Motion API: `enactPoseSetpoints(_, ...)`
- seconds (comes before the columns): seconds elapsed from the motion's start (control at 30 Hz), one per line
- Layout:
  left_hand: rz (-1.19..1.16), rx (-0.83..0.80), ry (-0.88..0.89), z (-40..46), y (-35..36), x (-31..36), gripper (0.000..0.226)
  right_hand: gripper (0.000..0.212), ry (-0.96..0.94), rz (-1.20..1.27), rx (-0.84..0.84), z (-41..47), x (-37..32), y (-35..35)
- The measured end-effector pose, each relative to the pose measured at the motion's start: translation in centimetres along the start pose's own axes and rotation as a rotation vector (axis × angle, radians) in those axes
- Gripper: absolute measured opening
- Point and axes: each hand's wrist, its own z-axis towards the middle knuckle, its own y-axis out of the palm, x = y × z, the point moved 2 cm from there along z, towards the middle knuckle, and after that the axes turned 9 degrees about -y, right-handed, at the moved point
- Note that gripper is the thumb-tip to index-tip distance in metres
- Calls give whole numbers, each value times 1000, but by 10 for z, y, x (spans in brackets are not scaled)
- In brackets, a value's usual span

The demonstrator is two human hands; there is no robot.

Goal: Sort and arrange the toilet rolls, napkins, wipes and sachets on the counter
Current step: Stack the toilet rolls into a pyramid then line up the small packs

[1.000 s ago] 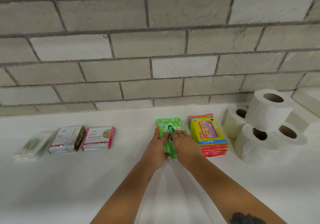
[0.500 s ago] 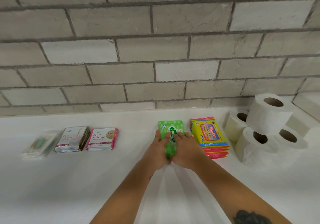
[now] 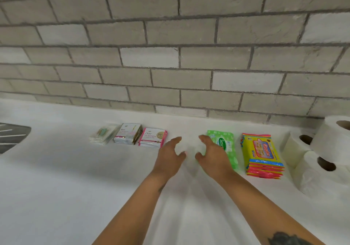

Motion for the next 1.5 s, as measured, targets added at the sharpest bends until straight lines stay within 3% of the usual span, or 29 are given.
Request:
enactPoseSetpoints(0.3,-86,141,-122,4,-60,-38,43,48,90,260,40,13,-44,43)
enactPoseSetpoints(0.67,44,9,-128,73,-95,-75,42,50,309,413,124,56,-69,93)
enactPoseSetpoints(0.8,56,-31,-130,91,-96,-83,28,50,380,498,166,66,-72,109)
enactPoseSetpoints(1.2,100,-125,-169,129,-75,-94,37,58,506,706,83,98,-68,146)
enactPoseSetpoints(1.5,148,-150,-226,141,-61,-100,46,35,532,777,42,105,-63,158)
